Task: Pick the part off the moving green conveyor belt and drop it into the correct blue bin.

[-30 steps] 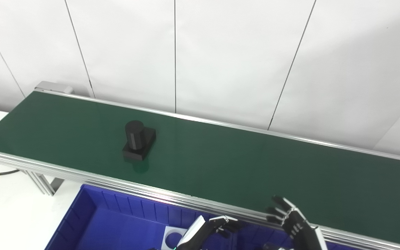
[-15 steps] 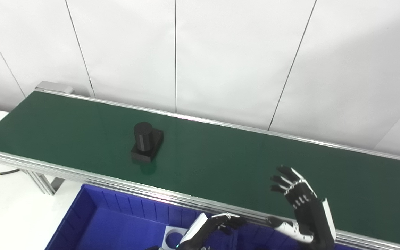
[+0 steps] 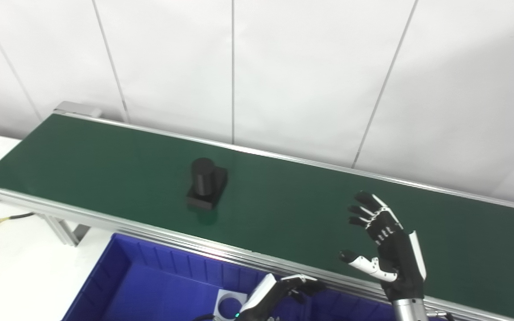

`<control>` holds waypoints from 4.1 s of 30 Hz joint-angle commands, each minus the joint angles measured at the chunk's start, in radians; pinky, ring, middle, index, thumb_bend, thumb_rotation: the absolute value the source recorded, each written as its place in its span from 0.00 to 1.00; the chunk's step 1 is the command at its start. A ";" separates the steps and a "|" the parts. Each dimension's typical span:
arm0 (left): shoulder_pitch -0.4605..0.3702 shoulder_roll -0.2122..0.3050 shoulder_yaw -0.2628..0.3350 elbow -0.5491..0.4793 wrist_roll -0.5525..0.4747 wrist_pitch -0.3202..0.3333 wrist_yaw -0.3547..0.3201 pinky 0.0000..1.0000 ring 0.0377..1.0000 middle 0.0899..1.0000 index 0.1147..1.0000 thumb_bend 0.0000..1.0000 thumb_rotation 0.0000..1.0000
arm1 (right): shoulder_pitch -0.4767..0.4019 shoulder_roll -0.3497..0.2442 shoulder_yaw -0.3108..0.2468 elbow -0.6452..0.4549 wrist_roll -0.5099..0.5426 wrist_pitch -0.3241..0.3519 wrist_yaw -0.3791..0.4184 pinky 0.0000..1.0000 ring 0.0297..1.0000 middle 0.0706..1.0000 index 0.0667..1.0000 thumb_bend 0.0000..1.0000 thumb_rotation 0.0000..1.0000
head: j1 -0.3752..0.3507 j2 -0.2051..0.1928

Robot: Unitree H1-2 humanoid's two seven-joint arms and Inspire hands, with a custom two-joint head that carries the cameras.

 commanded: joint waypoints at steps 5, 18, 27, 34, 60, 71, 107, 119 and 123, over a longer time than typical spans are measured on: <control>-0.019 -0.028 -0.003 -0.018 0.013 -0.039 0.011 0.67 0.73 0.73 0.69 0.86 0.11 | -0.065 0.002 0.006 0.016 0.023 -0.032 -0.006 0.69 0.77 0.84 0.82 0.86 0.27 | 0.027 0.010; -0.017 -0.033 -0.002 -0.017 0.011 -0.039 0.001 0.66 0.73 0.73 0.68 0.86 0.12 | -0.140 0.002 0.040 0.081 -0.038 -0.032 -0.077 0.68 0.75 0.84 0.81 0.88 0.26 | -0.023 0.016; -0.011 -0.027 -0.004 -0.034 0.020 -0.039 0.009 0.67 0.73 0.73 0.68 0.85 0.14 | -0.244 -0.019 0.043 0.180 -0.065 -0.032 -0.131 0.70 0.76 0.86 0.81 0.88 0.20 | -0.091 0.033; -0.008 -0.011 -0.011 -0.054 0.013 -0.039 0.012 0.66 0.72 0.73 0.67 0.83 0.13 | -0.326 -0.036 0.066 0.272 -0.116 -0.032 -0.192 0.65 0.74 0.85 0.81 0.91 0.19 | -0.141 0.036; 0.026 0.051 0.017 -0.144 -0.045 -0.039 -0.045 0.66 0.72 0.72 0.65 0.81 0.04 | -0.506 0.021 0.182 0.584 -0.163 -0.032 -0.343 0.57 0.70 0.84 0.81 0.96 0.17 | -0.306 0.045; 0.027 0.055 0.015 -0.145 -0.045 -0.039 -0.042 0.66 0.71 0.72 0.64 0.82 0.05 | -0.518 0.023 0.187 0.648 -0.148 -0.032 -0.345 0.59 0.71 0.85 0.82 0.94 0.14 | -0.306 0.044; 0.028 0.057 0.017 -0.155 -0.044 -0.039 -0.048 0.66 0.72 0.72 0.64 0.82 0.06 | -0.540 0.008 0.224 0.698 -0.190 -0.032 -0.400 0.73 0.77 0.84 0.82 0.95 0.22 | -0.302 0.039; 0.031 0.059 0.020 -0.164 -0.048 -0.039 -0.050 0.65 0.72 0.72 0.63 0.82 0.07 | -0.519 0.001 0.239 0.688 -0.194 -0.032 -0.405 0.69 0.78 0.85 0.82 0.95 0.22 | -0.304 0.044; 0.033 0.060 0.022 -0.167 -0.050 -0.039 -0.057 0.66 0.72 0.72 0.64 0.82 0.07 | -0.511 -0.003 0.243 0.699 -0.206 -0.032 -0.416 0.67 0.77 0.84 0.82 0.95 0.23 | -0.301 0.049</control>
